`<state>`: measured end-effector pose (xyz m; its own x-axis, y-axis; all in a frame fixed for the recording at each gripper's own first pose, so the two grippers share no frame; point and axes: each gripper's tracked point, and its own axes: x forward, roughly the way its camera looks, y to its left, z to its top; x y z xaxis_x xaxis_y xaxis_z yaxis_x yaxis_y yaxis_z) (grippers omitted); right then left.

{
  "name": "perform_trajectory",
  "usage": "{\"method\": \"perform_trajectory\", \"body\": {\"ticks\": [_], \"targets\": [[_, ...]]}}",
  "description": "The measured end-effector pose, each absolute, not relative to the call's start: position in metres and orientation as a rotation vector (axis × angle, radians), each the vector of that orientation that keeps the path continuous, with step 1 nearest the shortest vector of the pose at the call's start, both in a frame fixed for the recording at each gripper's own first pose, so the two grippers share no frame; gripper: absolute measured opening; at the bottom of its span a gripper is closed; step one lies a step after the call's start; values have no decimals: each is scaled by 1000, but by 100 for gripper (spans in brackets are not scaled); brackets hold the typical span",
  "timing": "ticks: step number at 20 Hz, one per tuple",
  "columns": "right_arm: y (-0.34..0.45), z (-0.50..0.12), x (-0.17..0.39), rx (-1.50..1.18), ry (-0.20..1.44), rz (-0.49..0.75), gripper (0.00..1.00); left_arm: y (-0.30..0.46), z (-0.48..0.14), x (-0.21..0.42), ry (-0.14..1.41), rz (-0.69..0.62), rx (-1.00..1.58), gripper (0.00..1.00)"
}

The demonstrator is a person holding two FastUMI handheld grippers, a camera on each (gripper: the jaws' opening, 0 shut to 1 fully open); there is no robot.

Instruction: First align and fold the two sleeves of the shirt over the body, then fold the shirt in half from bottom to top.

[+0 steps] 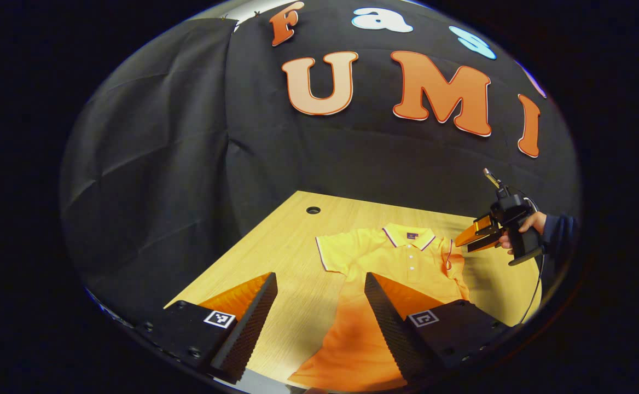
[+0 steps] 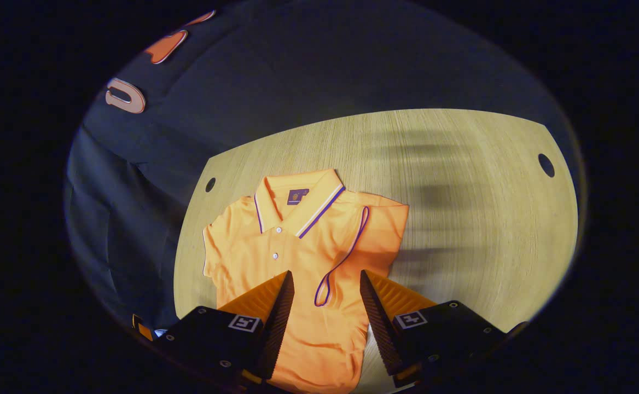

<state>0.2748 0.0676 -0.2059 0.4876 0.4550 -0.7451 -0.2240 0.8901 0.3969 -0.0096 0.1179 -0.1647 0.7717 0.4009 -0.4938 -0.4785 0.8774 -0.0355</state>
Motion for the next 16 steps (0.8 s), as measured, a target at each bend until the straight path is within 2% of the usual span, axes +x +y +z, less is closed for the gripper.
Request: {"method": "perform_trajectory", "body": {"ticks": [4,9,12,13,14,16], "targets": [[55,-193,243,268,926,362,79,144,-195,29,598,414,-298,99],[45,-169,202,324,843,264,80,163,-237,58,845,328,-429,99],[42,-158,178,319,781,207,87,174,-258,82,936,268,-465,98],[40,-152,169,318,761,185,77,176,-265,91,967,253,-466,98],[40,-147,159,316,737,169,90,177,-273,101,996,239,-465,98],[39,-140,140,303,692,129,93,182,-287,120,1045,216,-473,98]]}}
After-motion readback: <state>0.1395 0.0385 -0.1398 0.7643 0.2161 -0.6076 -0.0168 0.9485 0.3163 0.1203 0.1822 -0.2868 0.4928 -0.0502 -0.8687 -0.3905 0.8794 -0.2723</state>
